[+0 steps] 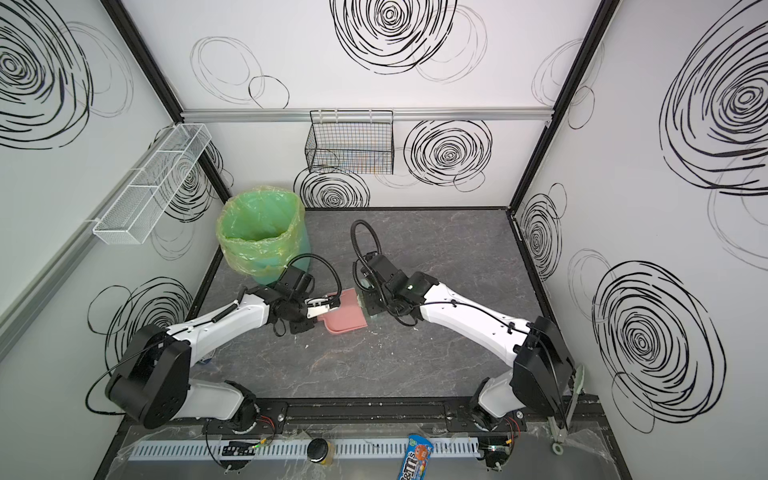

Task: Sweep away the paper scraps from the table
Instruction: 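Sweep the last green scrap into the dustpan with the right brush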

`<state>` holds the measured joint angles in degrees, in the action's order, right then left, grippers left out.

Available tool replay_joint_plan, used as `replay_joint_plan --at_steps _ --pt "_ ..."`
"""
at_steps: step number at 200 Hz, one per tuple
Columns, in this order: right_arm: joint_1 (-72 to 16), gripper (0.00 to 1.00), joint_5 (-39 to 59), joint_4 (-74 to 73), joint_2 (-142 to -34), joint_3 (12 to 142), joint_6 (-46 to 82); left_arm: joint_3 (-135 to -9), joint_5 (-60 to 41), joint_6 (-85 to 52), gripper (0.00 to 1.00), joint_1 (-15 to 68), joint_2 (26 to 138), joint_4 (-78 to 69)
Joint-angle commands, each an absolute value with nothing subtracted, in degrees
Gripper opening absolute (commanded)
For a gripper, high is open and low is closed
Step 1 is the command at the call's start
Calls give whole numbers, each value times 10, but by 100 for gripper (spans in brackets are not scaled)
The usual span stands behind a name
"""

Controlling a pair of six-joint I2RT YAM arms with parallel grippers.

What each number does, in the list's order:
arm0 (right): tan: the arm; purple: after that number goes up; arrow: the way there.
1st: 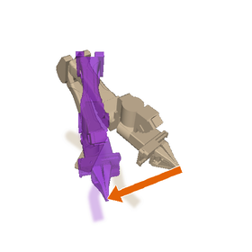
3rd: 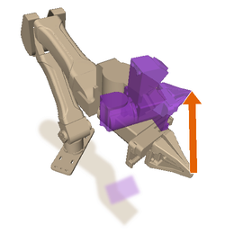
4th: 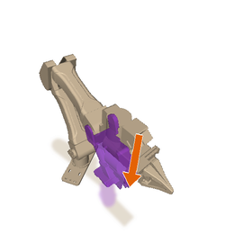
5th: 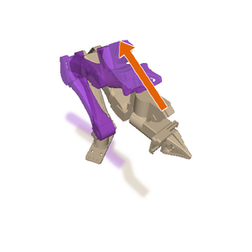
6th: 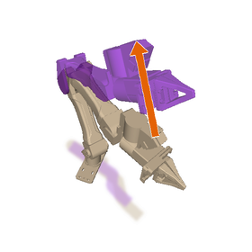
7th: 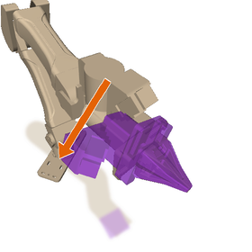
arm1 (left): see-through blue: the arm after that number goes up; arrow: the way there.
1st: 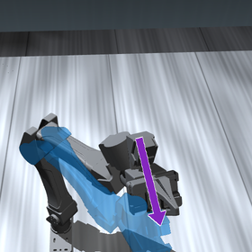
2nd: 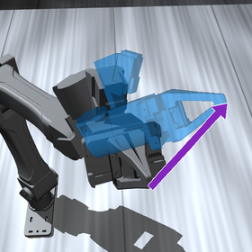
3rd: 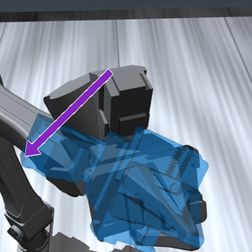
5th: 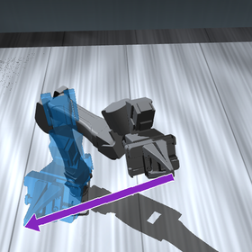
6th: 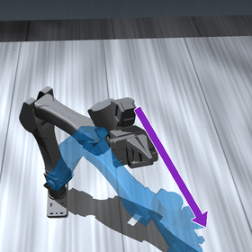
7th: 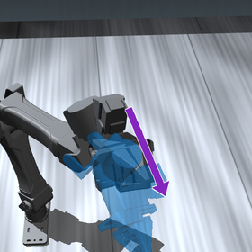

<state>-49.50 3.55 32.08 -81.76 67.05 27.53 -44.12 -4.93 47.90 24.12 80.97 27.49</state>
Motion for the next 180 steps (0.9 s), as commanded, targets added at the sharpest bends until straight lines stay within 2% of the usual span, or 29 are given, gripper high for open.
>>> replay_joint_plan --at_steps 1,16,41,64,92,136,180 --pt "-493 0 92 278 -756 660 286 -431 -60 474 0 242 815 263" --pt "-492 0 78 255 -711 639 285 -429 -62 472 0 243 817 262" --pt "-483 0 -20 248 -662 614 293 -430 -66 470 0 242 820 261" --pt "-479 0 -88 253 -677 617 283 -432 -71 465 0 243 819 261" --pt "-481 0 -127 206 -722 598 255 -432 -76 460 0 243 812 264" --pt "-489 0 -154 122 -770 553 227 -426 -76 460 0 241 806 265" --pt "-500 0 -106 160 -807 567 232 -430 -79 462 0 241 812 259"
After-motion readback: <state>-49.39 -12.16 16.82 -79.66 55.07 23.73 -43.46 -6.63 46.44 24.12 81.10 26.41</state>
